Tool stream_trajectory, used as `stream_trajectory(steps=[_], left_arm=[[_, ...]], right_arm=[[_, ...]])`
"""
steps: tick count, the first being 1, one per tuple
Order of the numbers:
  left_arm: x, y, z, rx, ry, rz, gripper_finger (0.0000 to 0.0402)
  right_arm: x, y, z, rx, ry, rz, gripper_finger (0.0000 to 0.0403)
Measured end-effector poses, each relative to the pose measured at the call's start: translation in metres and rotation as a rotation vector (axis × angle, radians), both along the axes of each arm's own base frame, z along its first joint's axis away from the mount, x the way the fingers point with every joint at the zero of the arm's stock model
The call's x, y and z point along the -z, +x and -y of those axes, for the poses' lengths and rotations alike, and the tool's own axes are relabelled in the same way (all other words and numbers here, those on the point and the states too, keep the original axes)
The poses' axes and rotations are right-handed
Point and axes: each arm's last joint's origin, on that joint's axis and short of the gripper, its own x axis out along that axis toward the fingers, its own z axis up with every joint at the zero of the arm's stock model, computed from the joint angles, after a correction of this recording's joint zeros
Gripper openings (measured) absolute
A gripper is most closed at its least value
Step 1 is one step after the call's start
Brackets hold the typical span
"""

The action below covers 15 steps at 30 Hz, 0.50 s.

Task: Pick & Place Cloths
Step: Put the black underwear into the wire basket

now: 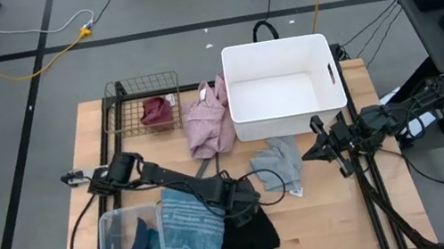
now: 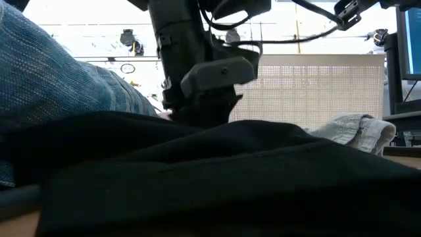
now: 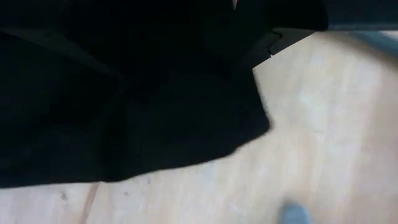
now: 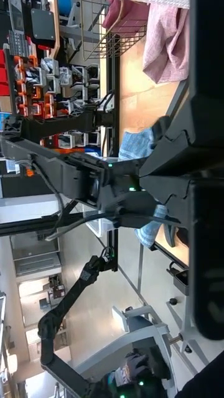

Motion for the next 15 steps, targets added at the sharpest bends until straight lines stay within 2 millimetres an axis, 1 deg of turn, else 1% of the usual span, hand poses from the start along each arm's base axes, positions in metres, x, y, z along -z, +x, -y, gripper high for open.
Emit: stream_trajectory(steps=[2,4,5,7,10,15], left_arm=[[0.0063,0.0015,0.0014,0.008,-0.031,-0.019,0.0265],[0.0083,0.0017,0.0017,0.014,-0.053,-0.03,0.0258],[0.0118,0.0024,0.0021,0.016,-0.056,-0.037,0.025],[0.0127,0.0025,0.0029,0.018,-0.059,-0.037,0.023],[0.0134,0.0036,0.0032,0.022,-0.066,-0.029,0.0189],[0.0119,0.0067,0.0038,0.022,-0.078,0.008,0.0103]], right_arm=[[0.0002,0.0001,0.0,0.0,0.0,-0.002,0.0],[0.0001,0.0001,0.0,0.001,0.0,-0.001,0.0],[0.0001,0.0001,0.0,0.001,0.0,-0.001,0.0],[0.0001,0.0001,0.0,0.001,0.0,-0.001,0.0],[0.0001,0.0001,0.0,0.002,-0.001,-0.001,0.0],[0.0001,0.0002,0.0,0.003,0.0,-0.001,0.0]])
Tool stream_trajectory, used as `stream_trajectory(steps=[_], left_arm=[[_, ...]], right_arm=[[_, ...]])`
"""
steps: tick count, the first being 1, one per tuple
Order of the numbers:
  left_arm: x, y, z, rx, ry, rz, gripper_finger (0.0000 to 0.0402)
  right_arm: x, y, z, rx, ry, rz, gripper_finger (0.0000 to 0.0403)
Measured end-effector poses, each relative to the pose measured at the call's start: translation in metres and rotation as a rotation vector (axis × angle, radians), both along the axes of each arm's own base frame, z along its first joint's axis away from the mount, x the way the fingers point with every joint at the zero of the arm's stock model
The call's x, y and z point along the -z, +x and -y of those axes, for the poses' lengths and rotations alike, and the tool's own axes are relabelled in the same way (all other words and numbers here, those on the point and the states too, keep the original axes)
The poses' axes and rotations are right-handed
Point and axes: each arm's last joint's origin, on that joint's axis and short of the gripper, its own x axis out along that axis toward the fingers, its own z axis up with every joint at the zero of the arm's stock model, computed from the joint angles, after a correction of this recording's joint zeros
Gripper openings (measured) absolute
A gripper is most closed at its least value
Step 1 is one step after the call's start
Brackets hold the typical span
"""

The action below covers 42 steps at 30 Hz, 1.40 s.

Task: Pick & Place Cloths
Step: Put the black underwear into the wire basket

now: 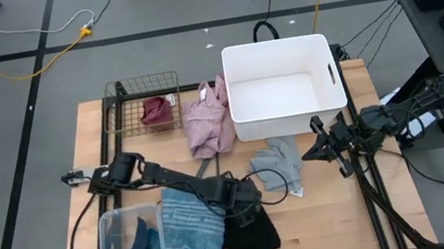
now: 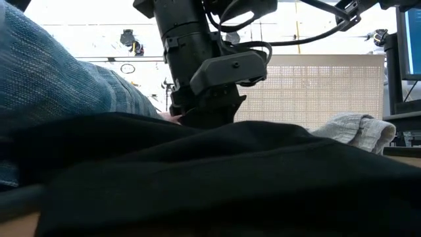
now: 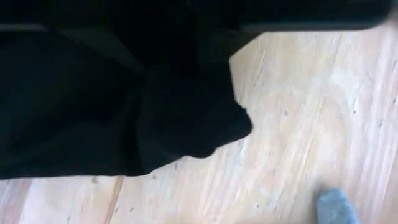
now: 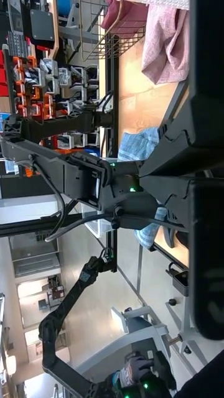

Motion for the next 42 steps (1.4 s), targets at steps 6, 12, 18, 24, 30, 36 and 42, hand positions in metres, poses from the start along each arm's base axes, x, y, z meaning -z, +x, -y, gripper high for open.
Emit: stream_trajectory(steps=[6,12,18,24,30,36,42], left_arm=[[-0.008,0.004,0.0,0.005,-0.02,0.018,0.001],[-0.036,0.006,-0.004,0.035,-0.065,0.065,0.001],[-0.086,-0.002,-0.009,0.031,-0.096,0.188,0.0008],[-0.148,-0.023,-0.012,0.023,-0.117,0.35,0.0005],[-0.202,-0.048,-0.016,0.016,-0.12,0.525,0.0004],[-0.241,-0.069,-0.014,0.098,-0.025,0.697,0.0002],[-0.26,-0.079,-0.007,0.23,0.153,0.806,0.0002]], right_arm=[[0.0,0.0,0.0,0.0,0.0,0.0,0.0],[0.0,0.0,0.0,0.0,0.0,-0.001,0.0],[0.001,0.002,-0.001,0.0,-0.003,-0.009,0.0],[0.002,0.003,-0.001,0.0,-0.005,-0.015,0.0],[0.001,0.003,-0.001,0.0,-0.003,-0.01,0.0],[0.001,0.003,-0.001,0.0,-0.004,-0.011,0.0],[0.001,0.003,-0.001,0.0,-0.007,-0.01,0.0]])
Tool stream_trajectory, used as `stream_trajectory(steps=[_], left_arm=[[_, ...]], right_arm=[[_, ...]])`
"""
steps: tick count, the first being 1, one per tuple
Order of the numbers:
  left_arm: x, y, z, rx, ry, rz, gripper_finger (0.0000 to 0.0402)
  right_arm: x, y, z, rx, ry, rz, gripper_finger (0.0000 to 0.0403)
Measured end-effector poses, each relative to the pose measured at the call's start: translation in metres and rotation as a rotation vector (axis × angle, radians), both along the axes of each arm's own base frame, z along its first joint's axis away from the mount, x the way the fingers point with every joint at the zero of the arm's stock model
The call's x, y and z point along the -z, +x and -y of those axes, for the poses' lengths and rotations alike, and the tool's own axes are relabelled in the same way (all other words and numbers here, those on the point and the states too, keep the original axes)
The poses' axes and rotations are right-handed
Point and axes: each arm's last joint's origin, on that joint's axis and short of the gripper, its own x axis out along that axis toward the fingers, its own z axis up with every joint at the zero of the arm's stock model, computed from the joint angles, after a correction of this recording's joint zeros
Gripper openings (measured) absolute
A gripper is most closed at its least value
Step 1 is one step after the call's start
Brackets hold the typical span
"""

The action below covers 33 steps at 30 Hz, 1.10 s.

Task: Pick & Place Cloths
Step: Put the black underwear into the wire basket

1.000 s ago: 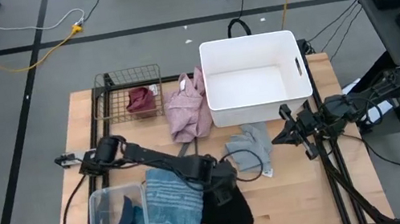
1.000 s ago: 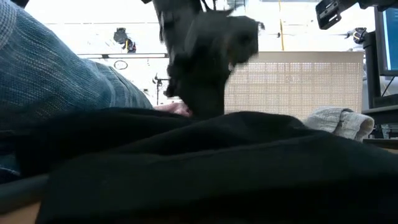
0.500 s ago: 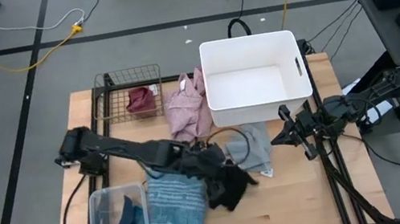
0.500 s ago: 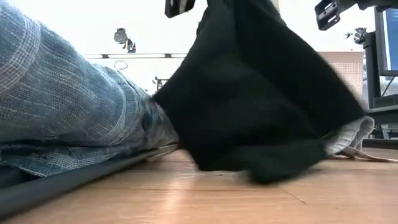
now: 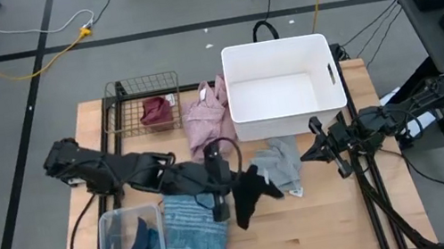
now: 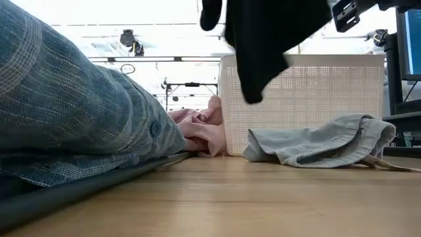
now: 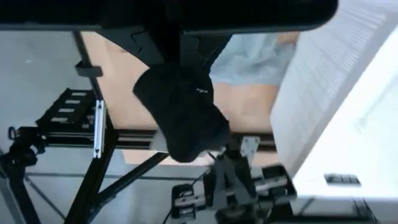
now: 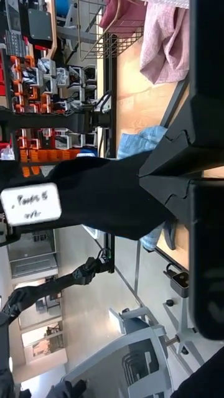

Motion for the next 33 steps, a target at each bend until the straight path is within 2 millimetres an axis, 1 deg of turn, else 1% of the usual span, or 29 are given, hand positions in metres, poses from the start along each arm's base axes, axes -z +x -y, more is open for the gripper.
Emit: stream_trajectory(steps=[8,15,17,20,26,30,33], left_arm=[[-0.004,-0.005,0.003,-0.018,0.181,0.026,0.0002],[-0.005,-0.005,0.004,-0.016,0.182,0.03,0.0001],[-0.005,-0.005,0.003,-0.048,0.157,0.041,0.0001],[-0.009,-0.006,-0.003,-0.162,0.055,0.061,0.0001],[-0.027,-0.019,-0.023,-0.347,-0.324,0.141,0.0001],[-0.042,-0.031,-0.034,-0.376,-0.553,0.177,0.0002],[-0.057,-0.045,-0.044,-0.373,-0.669,0.211,0.0001]], right_arm=[[0.0,0.0,0.0,0.0,-0.004,0.001,0.0],[0.0,0.0,0.0,0.0,-0.004,0.001,0.0],[0.0,0.0,0.0,0.0,-0.004,0.001,0.0],[0.0,0.0,0.0,0.0,-0.004,0.001,0.0],[0.0,0.0,0.0,0.0,-0.004,0.001,0.0],[0.0,0.0,0.0,0.0,-0.004,0.001,0.0],[0.0,0.0,0.0,0.0,-0.004,0.001,0.0]])
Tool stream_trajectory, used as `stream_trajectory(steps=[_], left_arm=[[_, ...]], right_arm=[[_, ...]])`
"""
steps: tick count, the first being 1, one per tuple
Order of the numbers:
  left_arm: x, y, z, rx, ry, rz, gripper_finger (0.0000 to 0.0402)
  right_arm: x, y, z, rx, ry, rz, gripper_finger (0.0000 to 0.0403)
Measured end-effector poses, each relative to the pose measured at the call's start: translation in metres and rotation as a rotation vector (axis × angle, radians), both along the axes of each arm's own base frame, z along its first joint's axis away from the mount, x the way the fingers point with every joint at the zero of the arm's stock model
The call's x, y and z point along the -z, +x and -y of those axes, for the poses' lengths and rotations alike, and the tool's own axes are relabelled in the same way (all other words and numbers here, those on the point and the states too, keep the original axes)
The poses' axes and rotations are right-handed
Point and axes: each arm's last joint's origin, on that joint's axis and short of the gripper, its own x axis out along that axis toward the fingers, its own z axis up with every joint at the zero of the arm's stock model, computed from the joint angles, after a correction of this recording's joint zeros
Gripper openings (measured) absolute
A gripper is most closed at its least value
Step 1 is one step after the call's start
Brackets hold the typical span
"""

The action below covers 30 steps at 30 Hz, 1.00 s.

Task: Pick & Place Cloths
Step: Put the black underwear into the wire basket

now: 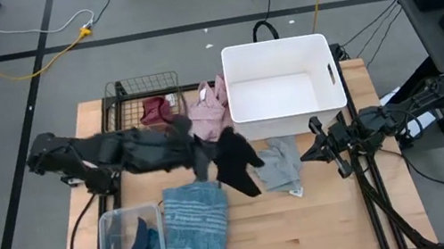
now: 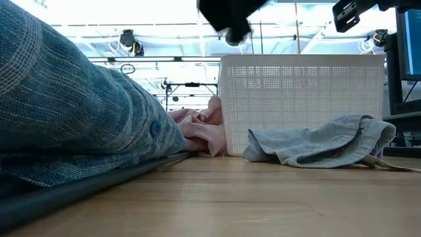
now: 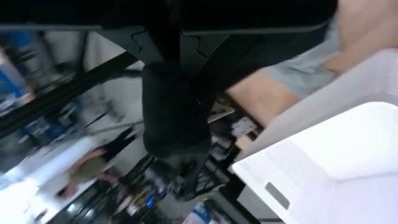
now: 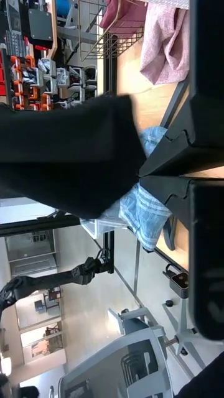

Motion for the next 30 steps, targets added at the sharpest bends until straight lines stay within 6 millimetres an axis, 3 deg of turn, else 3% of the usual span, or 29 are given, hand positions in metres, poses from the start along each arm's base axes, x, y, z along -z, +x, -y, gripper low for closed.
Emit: stream_trajectory(steps=[6,16,22,30], left_arm=[[-0.032,-0.039,-0.022,-0.071,-0.061,0.128,0.0001],[-0.068,-0.102,-0.063,-0.406,0.044,0.267,0.0001],[-0.073,-0.118,-0.088,-0.686,0.228,0.209,0.0001],[-0.071,-0.123,-0.116,-1.022,0.483,-0.019,0.0001]], right_arm=[[0.0,0.0,0.0,0.0,0.0,0.0,0.0],[0.0,0.0,0.0,0.0,0.0,0.0,0.0],[0.0,0.0,0.0,0.0,-0.02,0.006,0.0],[0.0,0.0,0.0,0.0,-0.05,0.015,0.0]])
